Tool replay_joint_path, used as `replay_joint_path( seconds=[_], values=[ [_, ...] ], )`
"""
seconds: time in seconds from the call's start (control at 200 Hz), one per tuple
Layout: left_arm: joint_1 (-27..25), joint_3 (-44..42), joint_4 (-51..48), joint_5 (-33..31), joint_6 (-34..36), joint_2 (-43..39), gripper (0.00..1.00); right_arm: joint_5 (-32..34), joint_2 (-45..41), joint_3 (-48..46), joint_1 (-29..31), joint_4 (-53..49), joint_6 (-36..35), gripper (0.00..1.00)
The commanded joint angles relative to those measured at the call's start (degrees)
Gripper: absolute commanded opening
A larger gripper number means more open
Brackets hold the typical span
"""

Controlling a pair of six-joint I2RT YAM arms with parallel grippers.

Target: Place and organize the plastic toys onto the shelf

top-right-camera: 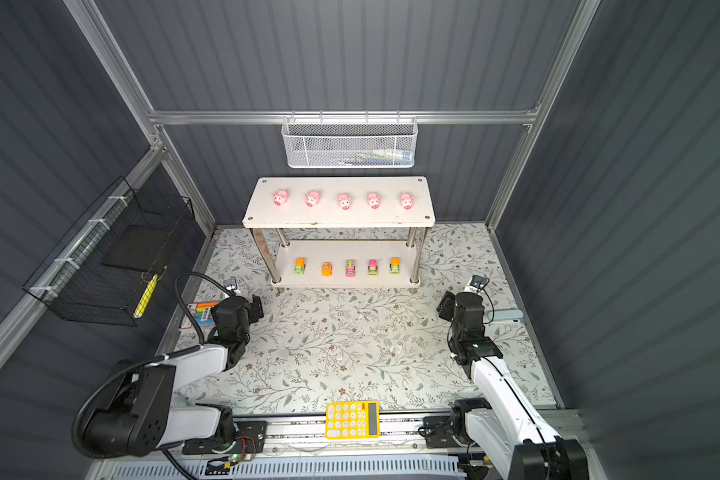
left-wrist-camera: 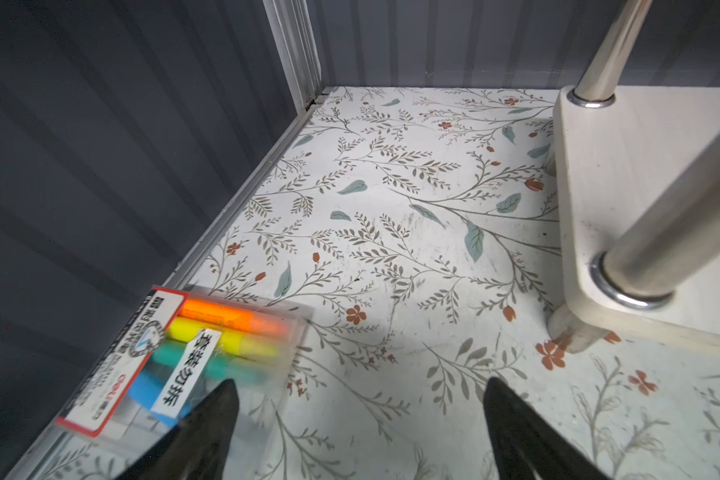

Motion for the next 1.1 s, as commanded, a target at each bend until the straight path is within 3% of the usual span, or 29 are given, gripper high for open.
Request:
replay_joint_path(
  seconds=[0.0, 0.16, 0.25, 0.305, 0.355, 0.41, 0.465, 0.535, 0.625, 0.775, 0.87, 0.945, 1.02, 1.096],
  values=[
    [2.4, 0.8, 11.7, 6.2, 1.8, 5.9, 0.93, 3.1, 2.5, 0.9, -0.3, 6.0, -4.1, 0.72],
    [4.5, 3.5, 13.4, 8.9, 2.1, 12.0, 0.94, 4.4, 6.5, 0.0, -0.7, 13.2, -8.1, 0.76],
    [4.5, 3.0, 23.2, 8.9, 3.5, 19.0, 0.96, 4.4, 9.6, -1.2, -1.7, 19.5, -9.9, 0.78],
    [4.5, 5.7, 13.2, 10.0, 2.3, 17.1, 0.97, 3.8, 12.7, -2.2, -2.6, 24.2, -11.0, 0.79],
    [4.5, 5.0, 18.8, 9.8, 3.7, 18.9, 0.99, 3.0, 14.6, -2.7, -3.4, 27.5, -11.6, 0.80],
    [4.5, 5.8, 13.6, 10.0, 2.6, 17.4, 1.00, 1.6, 16.5, -2.9, -4.5, 30.2, -12.1, 0.82],
    [4.5, 5.2, 18.0, 9.9, 3.3, 18.7, 1.00, 0.0, 18.5, -2.9, -5.0, 32.2, -13.0, 0.83],
    [4.5, 5.7, 14.6, 9.9, 2.7, 17.6, 1.00, -1.0, 21.6, -3.2, -5.7, 36.0, -13.8, 0.86],
    [4.5, 5.2, 17.2, 9.8, 3.1, 18.4, 1.00, -2.6, 25.7, -3.6, -6.2, 41.4, -14.4, 0.90],
    [4.5, 5.3, 16.5, 9.9, 3.0, 18.2, 1.00, -6.7, 26.9, -3.6, -7.0, 41.5, -14.4, 0.98],
    [4.5, 5.3, 16.3, 10.0, 3.0, 18.2, 1.00, -9.2, 30.7, -6.5, -7.0, 51.5, -15.9, 0.99],
    [4.5, 5.4, 16.2, 10.2, 3.2, 18.2, 1.00, -8.5, 29.0, -5.7, -7.1, 46.9, -15.3, 0.99],
    [4.5, 5.4, 16.2, 10.1, 3.1, 18.2, 1.00, -8.5, 30.4, -6.4, -7.1, 50.7, -15.4, 0.99],
    [4.5, 5.4, 16.2, 10.2, 3.1, 18.2, 1.00, -8.2, 29.6, -5.8, -7.1, 48.3, -15.3, 0.99]
  ],
)
